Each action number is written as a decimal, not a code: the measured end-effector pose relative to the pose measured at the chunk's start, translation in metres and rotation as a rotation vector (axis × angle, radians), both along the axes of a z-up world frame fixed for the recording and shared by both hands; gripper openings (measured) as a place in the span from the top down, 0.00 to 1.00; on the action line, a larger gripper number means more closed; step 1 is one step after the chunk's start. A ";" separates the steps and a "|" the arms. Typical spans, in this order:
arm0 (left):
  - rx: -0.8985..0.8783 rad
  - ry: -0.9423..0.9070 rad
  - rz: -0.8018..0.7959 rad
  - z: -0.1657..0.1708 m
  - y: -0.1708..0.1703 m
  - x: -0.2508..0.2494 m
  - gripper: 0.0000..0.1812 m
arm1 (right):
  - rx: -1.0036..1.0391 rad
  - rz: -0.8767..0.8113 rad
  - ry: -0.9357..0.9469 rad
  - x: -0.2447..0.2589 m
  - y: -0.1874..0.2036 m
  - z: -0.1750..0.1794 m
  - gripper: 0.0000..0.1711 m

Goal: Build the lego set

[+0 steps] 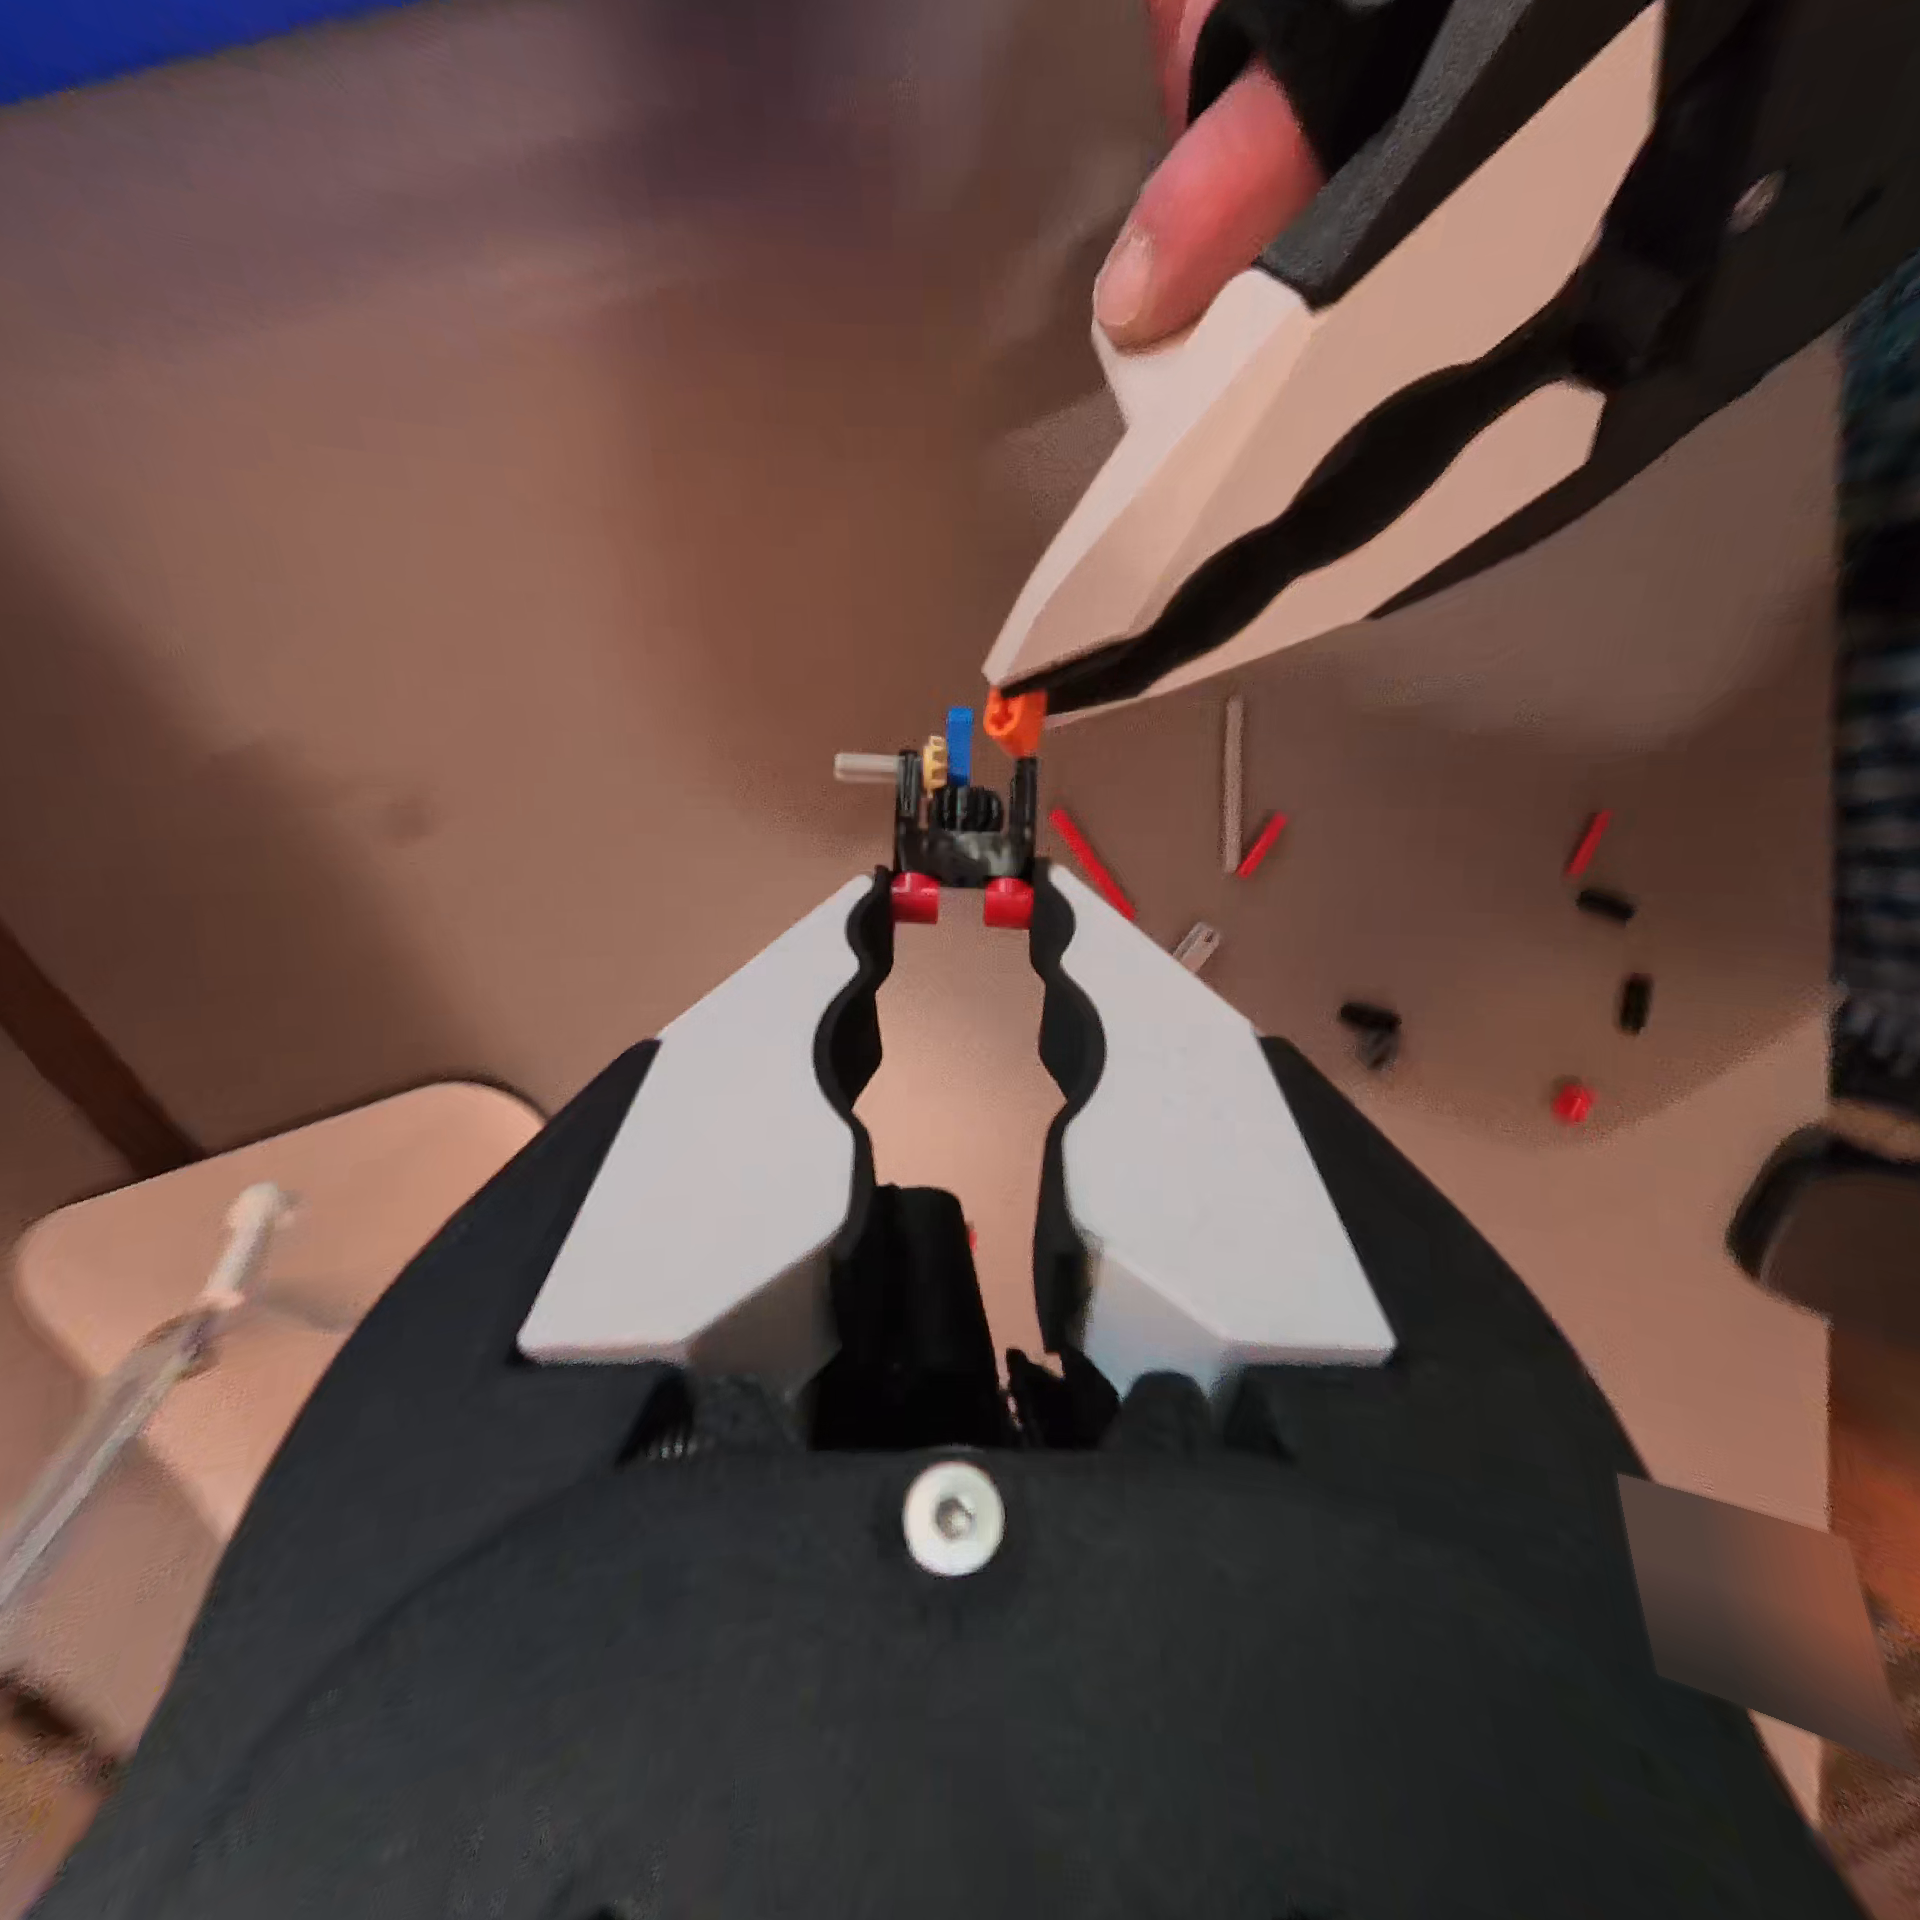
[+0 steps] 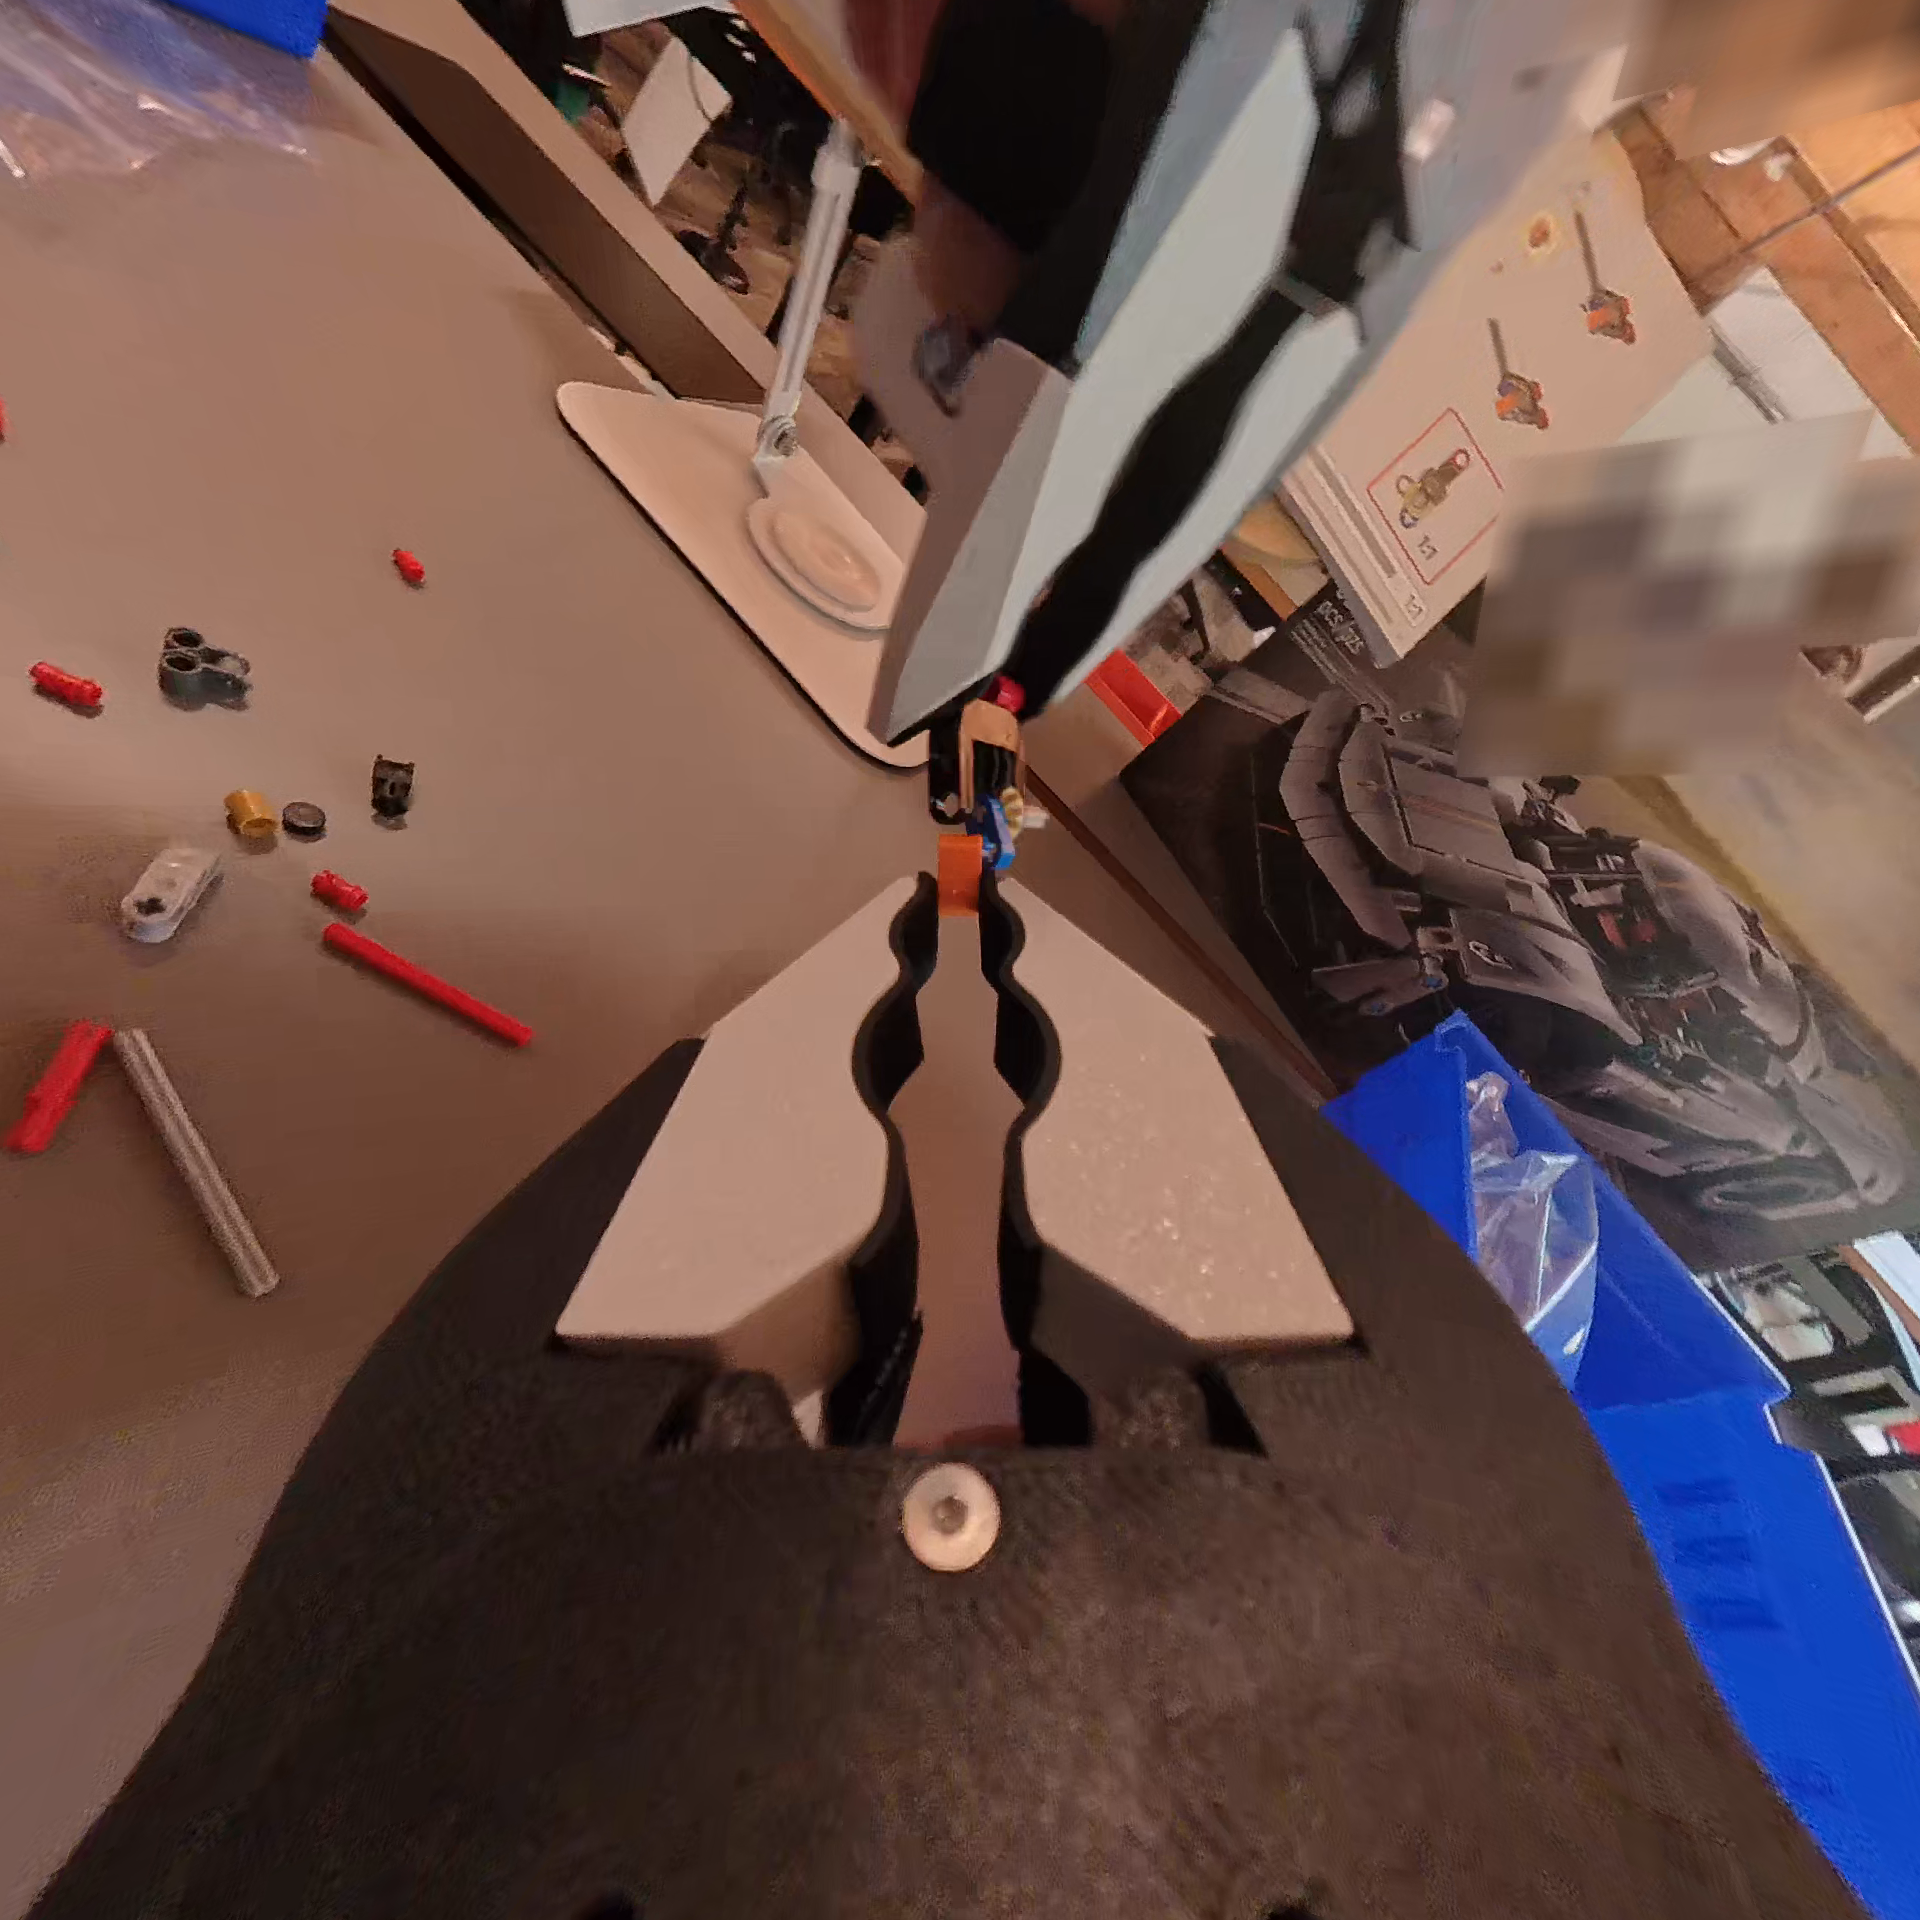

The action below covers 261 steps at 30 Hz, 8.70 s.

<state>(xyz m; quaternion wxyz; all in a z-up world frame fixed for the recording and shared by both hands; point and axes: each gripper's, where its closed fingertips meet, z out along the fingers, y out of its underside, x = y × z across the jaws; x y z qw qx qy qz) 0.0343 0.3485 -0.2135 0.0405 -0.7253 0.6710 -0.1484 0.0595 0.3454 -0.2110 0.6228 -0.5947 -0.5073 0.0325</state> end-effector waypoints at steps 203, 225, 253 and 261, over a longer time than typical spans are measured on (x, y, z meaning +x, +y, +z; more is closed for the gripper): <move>0.350 -0.395 0.195 -0.096 -0.163 0.046 0.87 | -0.766 0.551 -0.069 0.031 -0.164 -0.082 0.97; 0.443 -0.888 0.374 -0.019 -0.171 0.037 0.87 | -0.701 0.628 0.066 0.015 -0.175 -0.022 0.97; 0.456 -1.229 0.559 0.026 -0.182 -0.008 0.87 | -0.635 0.583 -0.047 -0.038 -0.184 0.025 0.96; 0.435 -1.317 0.585 0.039 -0.179 -0.017 0.87 | -0.603 0.529 0.030 -0.047 -0.177 0.039 0.93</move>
